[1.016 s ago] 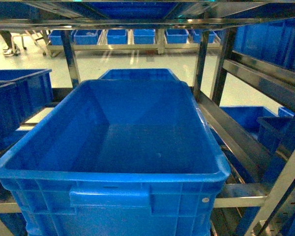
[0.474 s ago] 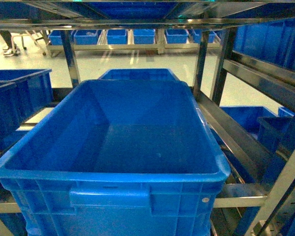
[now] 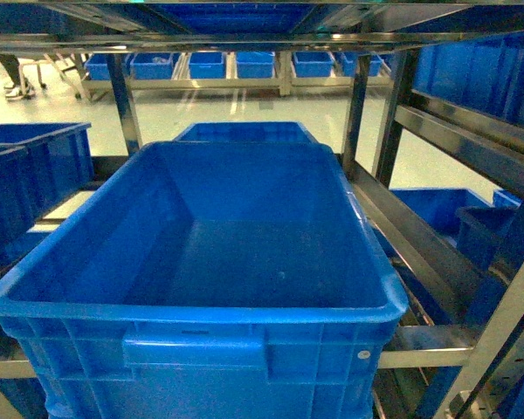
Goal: Pick red block from blue box to shelf
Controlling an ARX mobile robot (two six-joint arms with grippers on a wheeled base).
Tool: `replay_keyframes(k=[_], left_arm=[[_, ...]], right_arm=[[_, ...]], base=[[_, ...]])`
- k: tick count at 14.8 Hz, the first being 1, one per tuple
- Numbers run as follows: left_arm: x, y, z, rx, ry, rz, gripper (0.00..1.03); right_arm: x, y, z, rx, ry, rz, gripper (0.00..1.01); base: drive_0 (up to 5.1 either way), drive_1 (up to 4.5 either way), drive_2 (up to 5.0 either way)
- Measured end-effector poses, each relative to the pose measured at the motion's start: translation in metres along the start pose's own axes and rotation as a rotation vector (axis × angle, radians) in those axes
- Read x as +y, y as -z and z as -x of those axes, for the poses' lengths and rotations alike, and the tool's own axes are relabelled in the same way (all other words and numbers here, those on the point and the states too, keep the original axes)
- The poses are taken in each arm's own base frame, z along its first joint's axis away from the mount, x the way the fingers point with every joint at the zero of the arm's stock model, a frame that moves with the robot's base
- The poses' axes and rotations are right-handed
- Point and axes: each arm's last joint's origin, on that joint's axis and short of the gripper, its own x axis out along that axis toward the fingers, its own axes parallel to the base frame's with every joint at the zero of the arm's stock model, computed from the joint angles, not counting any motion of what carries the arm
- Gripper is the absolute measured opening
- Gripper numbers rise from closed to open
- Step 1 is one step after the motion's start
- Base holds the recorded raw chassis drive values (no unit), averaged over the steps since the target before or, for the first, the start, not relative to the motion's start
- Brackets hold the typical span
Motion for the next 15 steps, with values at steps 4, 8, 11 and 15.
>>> replay_keyframes(k=[4,8,11,15], left_arm=[[0.000,0.000,0.000,0.000,0.000,0.000,0.98],[0.000,0.000,0.000,0.000,0.000,0.000,0.98],[0.000,0.000,0.000,0.000,0.000,0.000,0.98],[0.000,0.000,0.000,0.000,0.000,0.000,0.98]], right_arm=[[0.007,0.001,-0.008,0.056,-0.084,-0.050,0.27],[0.027,-0.017,-0.042,0.072,-0.313,-0.139,0.27],[0.043,-0.030,-0.068,0.135,-0.527,-0.207,0.27],[0.055,-0.046,-0.101,0.152,-0.637,-0.243,0.27]], base=[[0.0,0.00,0.0],[0.0,0.00,0.0],[0.0,0.00,0.0],[0.0,0.00,0.0]])
